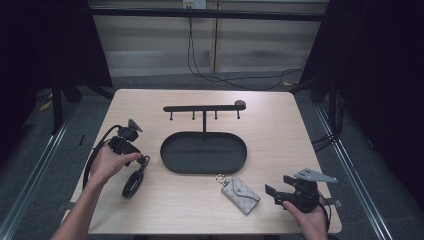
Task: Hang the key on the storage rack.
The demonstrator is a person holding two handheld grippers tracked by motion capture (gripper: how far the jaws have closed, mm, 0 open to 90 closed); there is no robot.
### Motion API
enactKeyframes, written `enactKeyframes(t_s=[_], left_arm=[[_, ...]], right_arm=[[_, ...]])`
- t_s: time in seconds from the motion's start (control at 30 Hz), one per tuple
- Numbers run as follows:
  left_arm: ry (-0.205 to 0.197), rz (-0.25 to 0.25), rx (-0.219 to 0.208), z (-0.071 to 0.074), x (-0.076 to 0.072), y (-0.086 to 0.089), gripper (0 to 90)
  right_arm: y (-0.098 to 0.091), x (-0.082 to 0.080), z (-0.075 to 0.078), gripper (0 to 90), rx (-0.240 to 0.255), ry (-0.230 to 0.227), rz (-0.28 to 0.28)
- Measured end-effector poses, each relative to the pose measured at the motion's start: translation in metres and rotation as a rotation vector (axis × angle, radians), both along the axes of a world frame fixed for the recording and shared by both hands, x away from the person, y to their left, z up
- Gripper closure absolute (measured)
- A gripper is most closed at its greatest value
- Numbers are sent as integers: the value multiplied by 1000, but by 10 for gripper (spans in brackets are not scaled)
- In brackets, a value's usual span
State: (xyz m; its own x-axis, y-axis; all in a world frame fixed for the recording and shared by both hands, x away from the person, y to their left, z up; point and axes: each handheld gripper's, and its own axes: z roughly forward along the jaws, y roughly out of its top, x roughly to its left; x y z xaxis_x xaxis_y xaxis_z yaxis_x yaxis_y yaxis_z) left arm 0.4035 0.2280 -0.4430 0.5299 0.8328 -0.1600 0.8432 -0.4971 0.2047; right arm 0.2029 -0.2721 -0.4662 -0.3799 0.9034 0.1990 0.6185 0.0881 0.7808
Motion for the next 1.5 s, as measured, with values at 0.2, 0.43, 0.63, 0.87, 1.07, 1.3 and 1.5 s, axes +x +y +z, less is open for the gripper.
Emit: enactKeyframes(t_s=[0.2,0.43,0.63,0.87,1.07,1.3,1.5], left_arm=[[28,-2,21,-6,7,-4,526],[50,-18,62,-13,11,-10,530],[59,-26,80,-16,12,-16,533],[75,-52,112,-23,15,-23,558],[63,-47,164,-23,14,-30,588],[66,-53,206,-23,13,-40,639],[70,-50,207,-23,12,-42,701]], right_arm=[[0,0,0,175,-4,4,1],[1,0,-1,175,-6,7,4],[1,1,-1,174,-5,9,5],[1,1,-1,172,-5,12,10],[1,1,-1,170,-4,14,11],[2,1,-2,170,-13,20,17],[2,2,-2,170,-14,26,21]])
